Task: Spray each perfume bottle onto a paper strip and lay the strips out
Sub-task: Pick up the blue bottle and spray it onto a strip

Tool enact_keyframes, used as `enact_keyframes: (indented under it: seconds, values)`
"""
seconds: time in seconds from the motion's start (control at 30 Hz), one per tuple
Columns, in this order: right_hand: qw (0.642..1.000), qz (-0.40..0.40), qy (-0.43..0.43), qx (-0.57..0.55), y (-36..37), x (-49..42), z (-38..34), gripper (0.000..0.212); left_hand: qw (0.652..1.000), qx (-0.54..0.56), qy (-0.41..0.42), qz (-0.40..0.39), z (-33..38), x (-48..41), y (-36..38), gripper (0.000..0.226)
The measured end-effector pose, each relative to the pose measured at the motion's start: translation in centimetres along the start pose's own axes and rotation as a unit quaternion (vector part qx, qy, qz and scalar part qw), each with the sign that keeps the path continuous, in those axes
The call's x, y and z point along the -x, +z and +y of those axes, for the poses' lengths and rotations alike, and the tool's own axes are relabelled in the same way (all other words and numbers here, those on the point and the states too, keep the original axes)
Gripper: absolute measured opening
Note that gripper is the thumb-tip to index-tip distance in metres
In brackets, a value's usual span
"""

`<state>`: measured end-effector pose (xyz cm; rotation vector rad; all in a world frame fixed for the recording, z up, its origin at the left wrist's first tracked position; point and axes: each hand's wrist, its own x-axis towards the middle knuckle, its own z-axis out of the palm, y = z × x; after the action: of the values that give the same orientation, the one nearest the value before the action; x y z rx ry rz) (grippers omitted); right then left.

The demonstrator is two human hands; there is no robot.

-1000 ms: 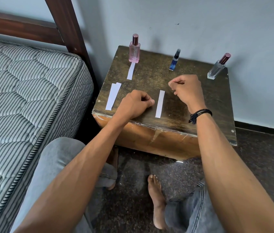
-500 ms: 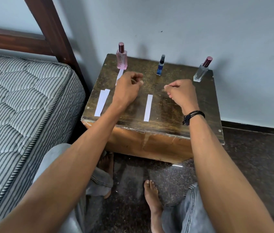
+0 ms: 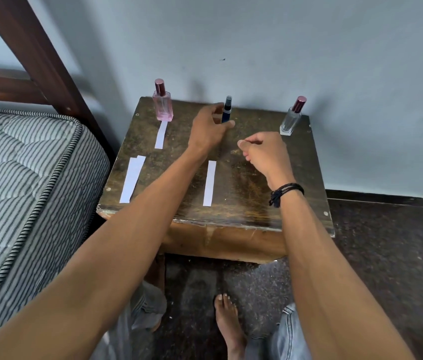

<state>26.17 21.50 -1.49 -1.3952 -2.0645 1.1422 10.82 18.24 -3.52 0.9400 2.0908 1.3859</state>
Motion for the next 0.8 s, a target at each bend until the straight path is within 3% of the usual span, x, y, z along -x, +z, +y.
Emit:
enact_keyframes:
  seconds: [0.8]
  values:
    - [1.0, -0.009, 0.004, -0.017, 0.5, -0.1, 0.0, 0.01, 0.999, -0.016, 0.005, -0.036, -0.1, 1.0, -1.8, 0.031]
